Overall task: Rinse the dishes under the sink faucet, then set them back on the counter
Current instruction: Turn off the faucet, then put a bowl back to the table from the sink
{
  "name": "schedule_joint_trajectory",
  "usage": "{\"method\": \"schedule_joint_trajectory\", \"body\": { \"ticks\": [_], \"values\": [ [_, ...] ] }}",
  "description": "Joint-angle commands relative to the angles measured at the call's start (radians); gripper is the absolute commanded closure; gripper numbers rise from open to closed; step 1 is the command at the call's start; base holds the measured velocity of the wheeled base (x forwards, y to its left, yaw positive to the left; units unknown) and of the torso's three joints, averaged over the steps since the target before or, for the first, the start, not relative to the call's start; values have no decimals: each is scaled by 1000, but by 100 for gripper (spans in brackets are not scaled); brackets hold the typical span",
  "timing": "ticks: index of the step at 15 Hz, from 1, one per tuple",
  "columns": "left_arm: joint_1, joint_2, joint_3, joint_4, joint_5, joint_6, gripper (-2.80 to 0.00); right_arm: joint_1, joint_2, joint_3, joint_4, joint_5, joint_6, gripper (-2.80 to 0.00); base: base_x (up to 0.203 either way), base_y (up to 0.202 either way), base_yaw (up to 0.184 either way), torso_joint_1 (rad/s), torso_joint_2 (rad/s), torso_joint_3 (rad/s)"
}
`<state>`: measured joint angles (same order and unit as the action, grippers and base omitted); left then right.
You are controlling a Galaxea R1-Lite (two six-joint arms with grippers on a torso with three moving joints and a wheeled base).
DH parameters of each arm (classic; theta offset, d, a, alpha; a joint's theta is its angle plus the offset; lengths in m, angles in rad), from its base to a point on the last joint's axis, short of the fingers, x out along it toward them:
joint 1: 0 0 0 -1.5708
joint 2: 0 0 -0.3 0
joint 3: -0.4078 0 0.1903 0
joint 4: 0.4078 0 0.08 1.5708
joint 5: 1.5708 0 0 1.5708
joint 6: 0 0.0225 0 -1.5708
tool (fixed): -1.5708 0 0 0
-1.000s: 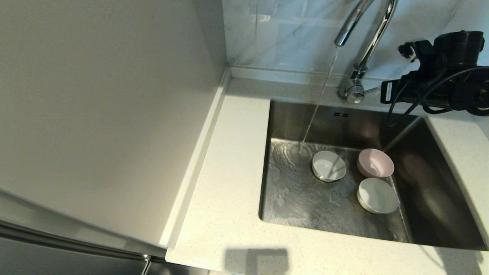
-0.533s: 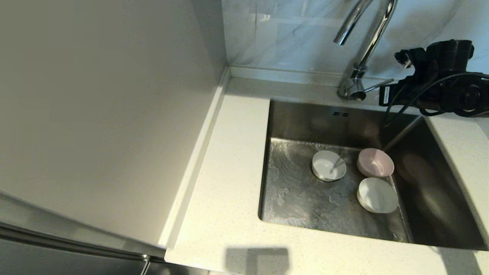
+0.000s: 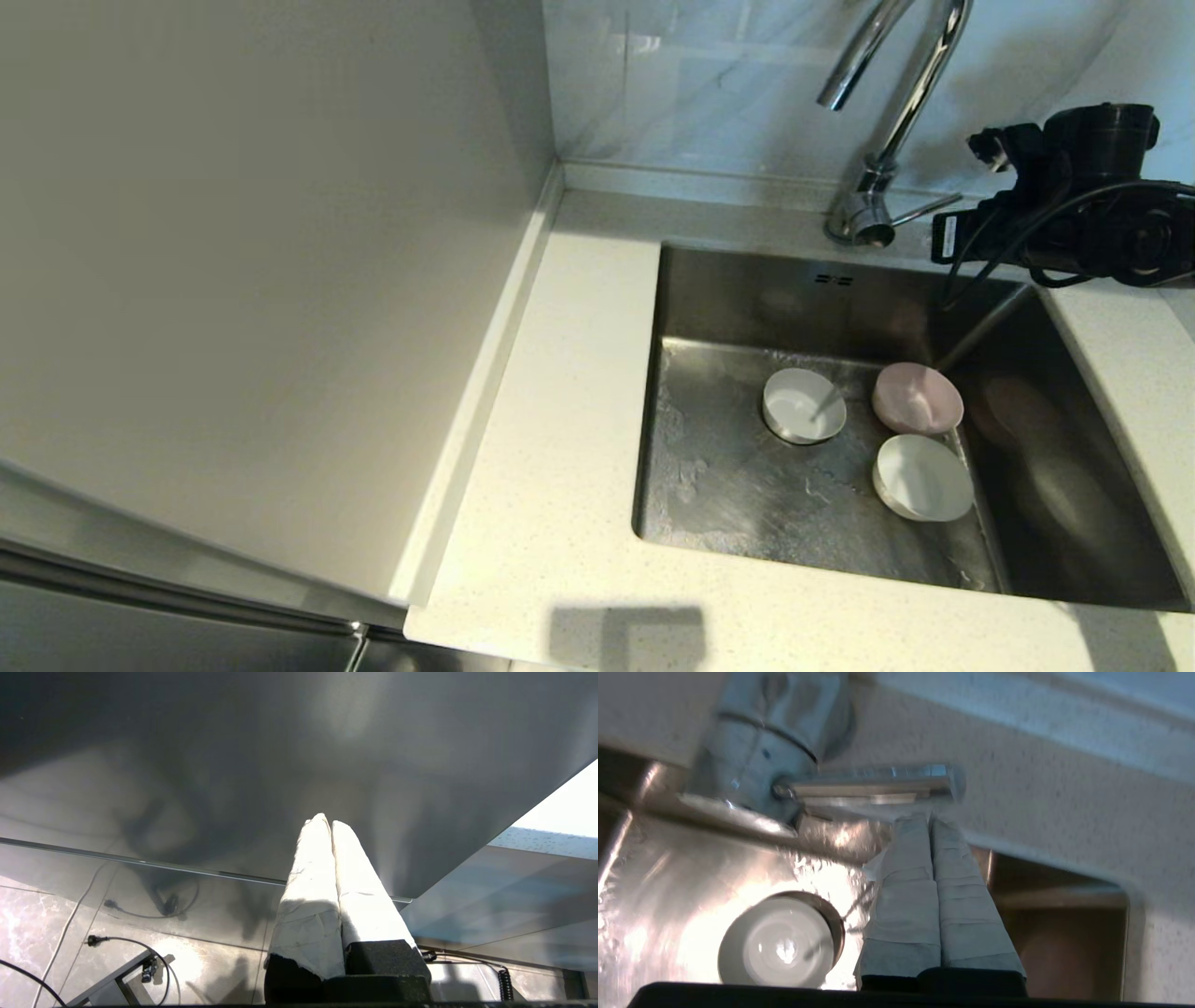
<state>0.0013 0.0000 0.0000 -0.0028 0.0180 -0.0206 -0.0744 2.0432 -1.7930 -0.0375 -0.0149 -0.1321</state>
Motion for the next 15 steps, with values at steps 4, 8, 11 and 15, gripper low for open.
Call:
{"method": "schedule_joint_trajectory", "body": {
  "ticks": [4, 8, 11, 15],
  "values": [
    [0, -3, 0, 0, 0, -1, 0, -67, -33, 67, 59, -3, -1, 0, 0, 0, 0, 0, 0, 0],
    [0, -3, 0, 0, 0, -1, 0, -123, -100, 332, 73, -1, -53, 0, 0, 0, 0, 0, 0, 0],
    [0, -3, 0, 0, 0, -1, 0, -141, -140, 471, 88, 6, -196, 0, 0, 0, 0, 0, 0, 0],
    [0, -3, 0, 0, 0, -1, 0, -104, -176, 549, 80, 9, -254, 0, 0, 0, 0, 0, 0, 0]
  ]
}}
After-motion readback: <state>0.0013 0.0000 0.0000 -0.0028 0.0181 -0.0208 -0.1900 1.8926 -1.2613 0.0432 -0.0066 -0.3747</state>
